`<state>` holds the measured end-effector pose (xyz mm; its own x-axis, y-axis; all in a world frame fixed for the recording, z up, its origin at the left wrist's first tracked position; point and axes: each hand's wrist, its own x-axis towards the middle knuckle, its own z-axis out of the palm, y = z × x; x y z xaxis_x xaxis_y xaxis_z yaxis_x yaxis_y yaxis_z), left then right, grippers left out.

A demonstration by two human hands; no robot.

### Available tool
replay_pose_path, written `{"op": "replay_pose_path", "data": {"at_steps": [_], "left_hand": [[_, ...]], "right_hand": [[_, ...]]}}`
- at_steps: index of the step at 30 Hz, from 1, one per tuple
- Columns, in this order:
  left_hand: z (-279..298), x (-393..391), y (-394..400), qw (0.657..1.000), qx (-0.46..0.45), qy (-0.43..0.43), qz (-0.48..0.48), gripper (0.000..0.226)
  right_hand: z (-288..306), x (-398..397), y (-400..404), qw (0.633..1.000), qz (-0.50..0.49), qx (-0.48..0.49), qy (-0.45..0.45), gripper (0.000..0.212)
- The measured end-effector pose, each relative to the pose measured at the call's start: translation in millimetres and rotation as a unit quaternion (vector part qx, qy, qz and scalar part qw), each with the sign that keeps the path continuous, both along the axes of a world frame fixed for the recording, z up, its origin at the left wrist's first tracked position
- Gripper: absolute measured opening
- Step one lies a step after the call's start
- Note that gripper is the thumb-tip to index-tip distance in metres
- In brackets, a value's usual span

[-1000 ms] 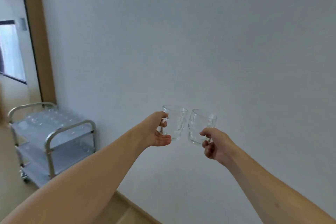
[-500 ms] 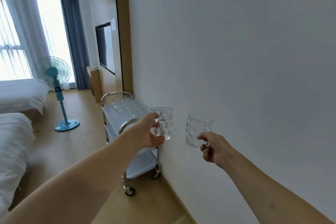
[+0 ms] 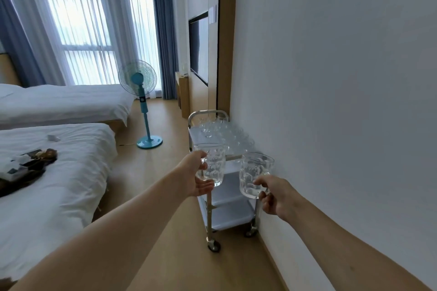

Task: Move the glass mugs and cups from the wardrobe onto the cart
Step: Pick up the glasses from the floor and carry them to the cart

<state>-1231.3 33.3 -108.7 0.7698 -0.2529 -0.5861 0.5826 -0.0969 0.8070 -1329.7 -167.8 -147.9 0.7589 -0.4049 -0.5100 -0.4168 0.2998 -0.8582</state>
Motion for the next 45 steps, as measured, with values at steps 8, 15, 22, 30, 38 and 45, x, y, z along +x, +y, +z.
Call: {"op": "replay_pose_path", "data": {"at_steps": [8,15,22,30,38,45], "left_hand": [[-6.0,105.1,61.6,1.000,-0.001,0.001,-0.024,0.032],[-0.3,186.8,104.7,0.997,-0.013,-0.024,-0.076,0.035],[-8.6,258.8,116.1,0.995,-0.040,-0.009,-0.095,0.032],[-18.8,347.8,97.1,0.995,-0.018,-0.014,-0.101,0.033],[-17.8,459.5,56.3,0.994,0.025,-0.022,-0.106,0.032],[-49.0,534.1,14.1,0.993,0.043,0.006,-0.107,0.033]], "right_hand": [[-3.6,103.9,69.1,0.999,-0.028,0.010,-0.029,0.010],[-2.1,173.8,112.3,0.997,-0.065,-0.001,-0.041,0.006],[-12.4,232.5,127.9,0.997,-0.075,-0.019,-0.015,0.018],[-23.9,333.1,107.2,0.997,-0.073,-0.011,-0.005,0.013],[-39.9,450.1,66.8,0.996,-0.090,0.013,0.002,0.011],[-74.8,520.7,36.0,0.995,-0.089,0.024,0.037,0.012]]}}
